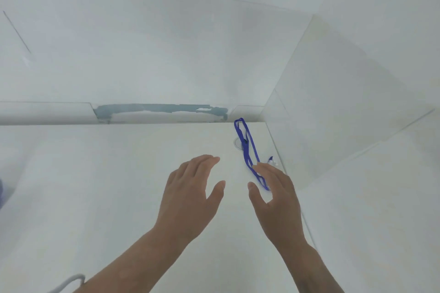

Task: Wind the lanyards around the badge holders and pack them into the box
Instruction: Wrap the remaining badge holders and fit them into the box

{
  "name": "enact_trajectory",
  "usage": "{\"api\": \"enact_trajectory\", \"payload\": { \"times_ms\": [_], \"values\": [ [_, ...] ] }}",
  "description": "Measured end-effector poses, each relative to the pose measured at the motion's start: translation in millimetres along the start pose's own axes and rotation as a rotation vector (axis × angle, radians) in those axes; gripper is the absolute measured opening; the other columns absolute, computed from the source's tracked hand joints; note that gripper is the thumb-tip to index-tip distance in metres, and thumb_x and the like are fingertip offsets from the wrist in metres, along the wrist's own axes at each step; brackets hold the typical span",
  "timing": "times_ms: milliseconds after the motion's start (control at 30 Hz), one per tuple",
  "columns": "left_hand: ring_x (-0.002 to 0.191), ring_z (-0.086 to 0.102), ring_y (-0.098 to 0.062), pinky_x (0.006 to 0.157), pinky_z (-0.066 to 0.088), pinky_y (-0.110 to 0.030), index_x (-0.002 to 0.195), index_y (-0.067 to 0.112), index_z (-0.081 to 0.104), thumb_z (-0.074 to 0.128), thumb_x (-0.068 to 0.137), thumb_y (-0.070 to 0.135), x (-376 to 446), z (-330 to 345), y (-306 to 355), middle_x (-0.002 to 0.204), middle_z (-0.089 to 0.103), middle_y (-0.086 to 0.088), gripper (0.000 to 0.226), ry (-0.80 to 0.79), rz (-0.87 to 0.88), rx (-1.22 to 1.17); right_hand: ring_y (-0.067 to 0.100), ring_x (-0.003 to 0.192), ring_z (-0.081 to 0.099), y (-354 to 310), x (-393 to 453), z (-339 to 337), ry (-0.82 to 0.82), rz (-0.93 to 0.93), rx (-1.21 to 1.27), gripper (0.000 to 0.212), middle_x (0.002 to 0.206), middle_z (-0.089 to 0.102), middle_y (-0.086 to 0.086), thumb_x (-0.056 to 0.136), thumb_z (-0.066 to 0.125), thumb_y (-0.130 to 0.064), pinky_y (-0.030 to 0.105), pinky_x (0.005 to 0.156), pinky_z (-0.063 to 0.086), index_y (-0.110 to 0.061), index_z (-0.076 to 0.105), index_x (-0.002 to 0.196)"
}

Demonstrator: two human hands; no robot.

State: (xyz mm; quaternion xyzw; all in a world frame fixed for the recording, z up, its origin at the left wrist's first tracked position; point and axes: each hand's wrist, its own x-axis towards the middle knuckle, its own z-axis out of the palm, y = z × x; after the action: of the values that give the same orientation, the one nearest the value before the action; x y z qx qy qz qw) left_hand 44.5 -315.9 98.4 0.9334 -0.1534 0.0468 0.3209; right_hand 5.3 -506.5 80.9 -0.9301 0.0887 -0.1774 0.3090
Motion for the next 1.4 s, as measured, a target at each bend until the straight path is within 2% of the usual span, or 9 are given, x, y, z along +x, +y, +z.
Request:
{"api": "enact_trajectory", "payload": {
  "times_ms": [100,200,333,533,800,967,1067,1267,1400],
  "values": [
    [0.122,0.049,-0.007,0.100,0.036,-0.025,0.137,0.032,0.047,0.048,0.095,0.044,14.7,33.7,14.3,0.135,0.052,0.020,0.043,-0.090,-0.021,-0.041,-0.010,0.116,0.046,36.9,9.9,-7.4,0.001,0.117,-0.011,0.031,0.121,0.056,-0.030,0.089,0.063,-0.029,0.005,0.093,0.036,-0.039,0.060,0.119],
    [0.118,0.050,-0.004,0.097,0.037,-0.021,0.139,0.037,0.041,0.046,0.097,0.044,30.0,64.8,21.8,0.132,0.052,0.022,0.043,-0.199,-0.069,-0.062,-0.001,0.106,0.056,72.5,22.8,-7.3,-0.005,0.279,-0.036,0.026,0.115,0.057,-0.028,0.091,0.058,-0.035,0.024,0.085,0.048,-0.041,0.059,0.117],
    [0.111,0.055,-0.003,0.092,0.043,-0.022,0.136,0.039,0.042,0.046,0.097,0.044,55.3,113.7,24.4,0.122,0.058,0.022,0.040,-0.323,-0.150,-0.087,0.004,0.106,0.058,119.4,48.0,4.5,-0.096,0.421,-0.080,0.030,0.121,0.057,-0.022,0.093,0.055,-0.039,0.025,0.080,0.043,-0.037,0.056,0.123],
    [0.100,0.060,-0.008,0.088,0.047,-0.025,0.134,0.039,0.045,0.046,0.096,0.041,95.8,178.1,20.4,0.121,0.061,0.020,0.038,-0.476,-0.272,-0.135,0.010,0.113,0.056,167.1,87.8,41.0,-0.215,0.470,-0.149,0.044,0.132,0.056,-0.009,0.091,0.059,-0.041,0.020,0.080,0.040,-0.029,0.052,0.133],
    [0.111,0.062,-0.022,0.095,0.051,-0.037,0.139,0.025,0.049,0.044,0.098,0.025,145.3,253.6,28.7,0.125,0.065,0.000,0.042,-0.610,-0.365,-0.277,0.017,0.127,0.046,220.7,115.9,85.0,-0.245,0.486,-0.282,0.067,0.137,0.053,-0.009,0.081,0.068,-0.046,0.033,0.094,0.047,-0.027,0.044,0.141],
    [0.113,0.061,-0.022,0.097,0.050,-0.038,0.140,0.021,0.048,0.045,0.099,0.025,151.5,274.7,30.2,0.127,0.064,-0.003,0.042,-0.645,-0.387,-0.313,0.019,0.112,0.057,234.5,119.6,101.6,-0.243,0.461,-0.332,0.060,0.119,0.062,-0.009,0.075,0.063,-0.056,0.031,0.091,0.050,-0.028,0.051,0.127],
    [0.120,0.058,-0.021,0.102,0.047,-0.035,0.141,0.019,0.049,0.041,0.102,0.020,151.7,279.8,32.1,0.133,0.060,0.002,0.040,-0.694,-0.375,-0.280,0.021,0.101,0.060,234.2,121.4,104.7,-0.223,0.460,-0.344,0.049,0.107,0.064,-0.007,0.074,0.062,-0.051,0.030,0.082,0.051,-0.026,0.053,0.116],
    [0.116,0.060,-0.020,0.097,0.048,-0.031,0.132,0.019,0.057,0.050,0.097,0.020,151.5,277.6,38.7,0.127,0.063,-0.001,0.036,-0.659,-0.428,-0.377,0.014,0.098,0.060,214.2,125.8,86.8,-0.178,0.543,-0.171,0.031,0.118,0.061,-0.007,0.094,0.054,-0.029,0.025,0.072,0.043,-0.027,0.060,0.124],
    [0.130,0.046,-0.014,0.108,0.042,-0.031,0.137,0.030,0.051,0.063,0.087,0.031,145.4,268.4,42.8,0.142,0.049,0.011,0.052,-0.588,-0.252,-0.260,0.005,0.095,0.053,200.6,129.6,72.9,-0.070,0.611,-0.014,0.031,0.119,0.058,-0.011,0.097,0.048,-0.021,0.008,0.064,0.033,-0.028,0.060,0.125]
  ]
}}
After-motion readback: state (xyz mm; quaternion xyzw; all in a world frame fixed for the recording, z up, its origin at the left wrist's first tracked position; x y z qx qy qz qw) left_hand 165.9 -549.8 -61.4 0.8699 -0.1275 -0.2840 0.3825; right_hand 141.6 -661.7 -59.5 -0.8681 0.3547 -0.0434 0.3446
